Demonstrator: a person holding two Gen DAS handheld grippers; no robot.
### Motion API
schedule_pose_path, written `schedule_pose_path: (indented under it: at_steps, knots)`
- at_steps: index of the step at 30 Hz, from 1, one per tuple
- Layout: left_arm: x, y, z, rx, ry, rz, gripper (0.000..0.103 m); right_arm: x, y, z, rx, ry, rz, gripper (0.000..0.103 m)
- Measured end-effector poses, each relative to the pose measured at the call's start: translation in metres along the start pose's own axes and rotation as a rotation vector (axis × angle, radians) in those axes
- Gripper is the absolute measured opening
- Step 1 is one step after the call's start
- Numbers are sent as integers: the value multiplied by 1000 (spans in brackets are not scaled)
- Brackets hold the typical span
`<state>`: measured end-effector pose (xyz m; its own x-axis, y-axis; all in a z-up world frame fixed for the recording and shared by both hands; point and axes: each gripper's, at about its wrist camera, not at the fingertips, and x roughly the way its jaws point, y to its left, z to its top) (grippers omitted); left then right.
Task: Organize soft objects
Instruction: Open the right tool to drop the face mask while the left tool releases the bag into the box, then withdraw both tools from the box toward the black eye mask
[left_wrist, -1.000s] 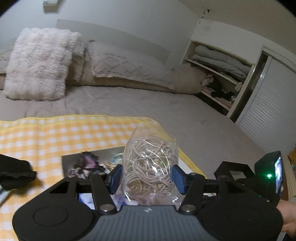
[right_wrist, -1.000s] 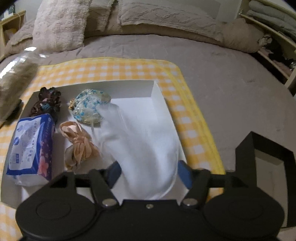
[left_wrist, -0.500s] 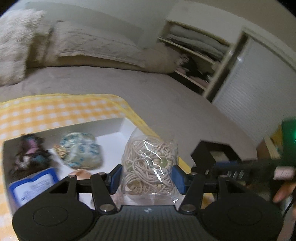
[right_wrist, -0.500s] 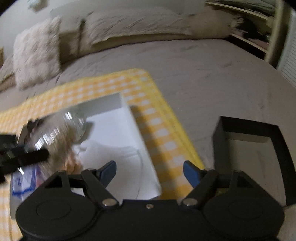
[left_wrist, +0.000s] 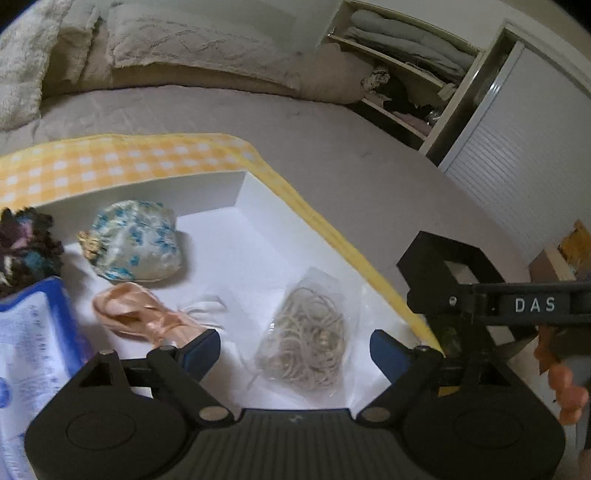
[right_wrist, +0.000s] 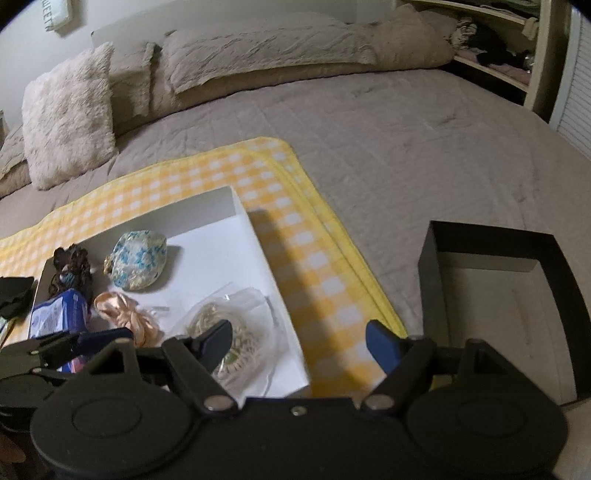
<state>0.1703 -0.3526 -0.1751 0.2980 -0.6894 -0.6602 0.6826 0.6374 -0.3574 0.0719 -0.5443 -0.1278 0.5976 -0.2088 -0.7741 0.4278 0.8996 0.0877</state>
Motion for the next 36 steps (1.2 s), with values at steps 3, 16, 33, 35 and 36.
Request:
schedule_pose_path:
  at_steps: [3,16,33,35,36]
  knots:
    - [-7,4,1,14,5,20,88,1,1,-1,1,9,3,80]
    - [-57,3,5,37,-21,105,90,-22,12,-4,-6,-13,26,80]
    - [-139,-2,7,15,-110,208,98,-82,35,-12,-56,-125,86,81]
    - [-146,-1,5,9,-119,228,102,-88,37,-13,-59,-136,89,82]
    - [-149,0,4,8,-123,243,103,-91,38,-14,-61,-142,88,84]
